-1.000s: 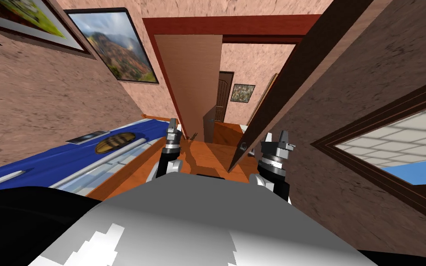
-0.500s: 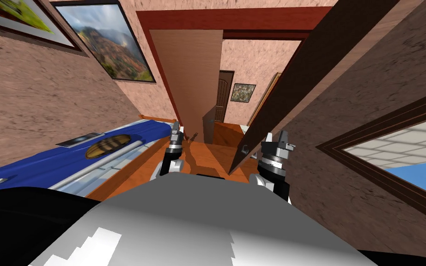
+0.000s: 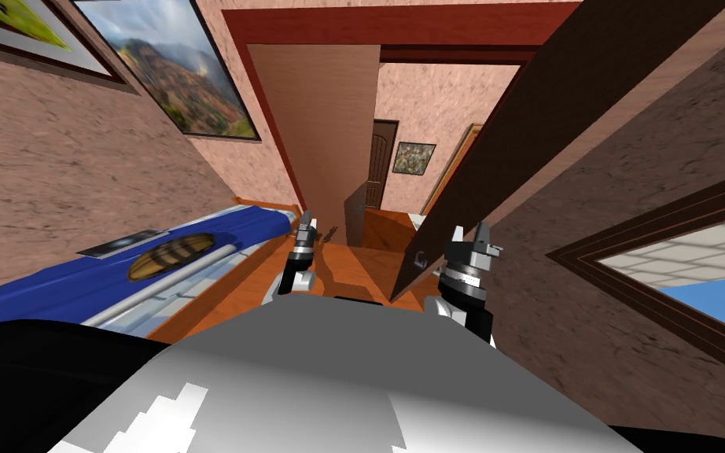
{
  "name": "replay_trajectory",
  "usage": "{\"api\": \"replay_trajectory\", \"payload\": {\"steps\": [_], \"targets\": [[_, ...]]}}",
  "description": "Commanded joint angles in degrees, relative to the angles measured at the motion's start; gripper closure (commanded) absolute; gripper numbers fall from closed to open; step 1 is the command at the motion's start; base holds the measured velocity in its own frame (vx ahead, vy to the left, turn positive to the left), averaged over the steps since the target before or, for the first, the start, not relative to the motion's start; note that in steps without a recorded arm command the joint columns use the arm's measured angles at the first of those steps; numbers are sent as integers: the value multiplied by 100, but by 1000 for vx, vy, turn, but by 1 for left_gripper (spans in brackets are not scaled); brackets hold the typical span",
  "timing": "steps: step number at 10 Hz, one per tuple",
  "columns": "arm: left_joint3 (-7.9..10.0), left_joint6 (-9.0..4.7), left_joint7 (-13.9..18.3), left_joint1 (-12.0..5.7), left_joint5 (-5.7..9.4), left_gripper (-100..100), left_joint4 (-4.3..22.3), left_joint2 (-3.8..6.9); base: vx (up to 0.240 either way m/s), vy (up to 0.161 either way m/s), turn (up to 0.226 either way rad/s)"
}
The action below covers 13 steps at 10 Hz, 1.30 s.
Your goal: Pull the door open
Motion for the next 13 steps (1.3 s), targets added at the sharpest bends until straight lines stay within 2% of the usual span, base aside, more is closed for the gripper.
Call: {"api": "replay_trajectory", "payload": {"steps": [1, 7, 13], "targets": [[-9, -103, -41, -97, 65, -100, 286, 29, 103, 10, -19], [-22, -334, -156, -475, 340, -100, 1301, 138, 95, 15, -19], [-36, -585, -283, -887, 640, -100, 2437, 194, 99, 23, -27]]}}
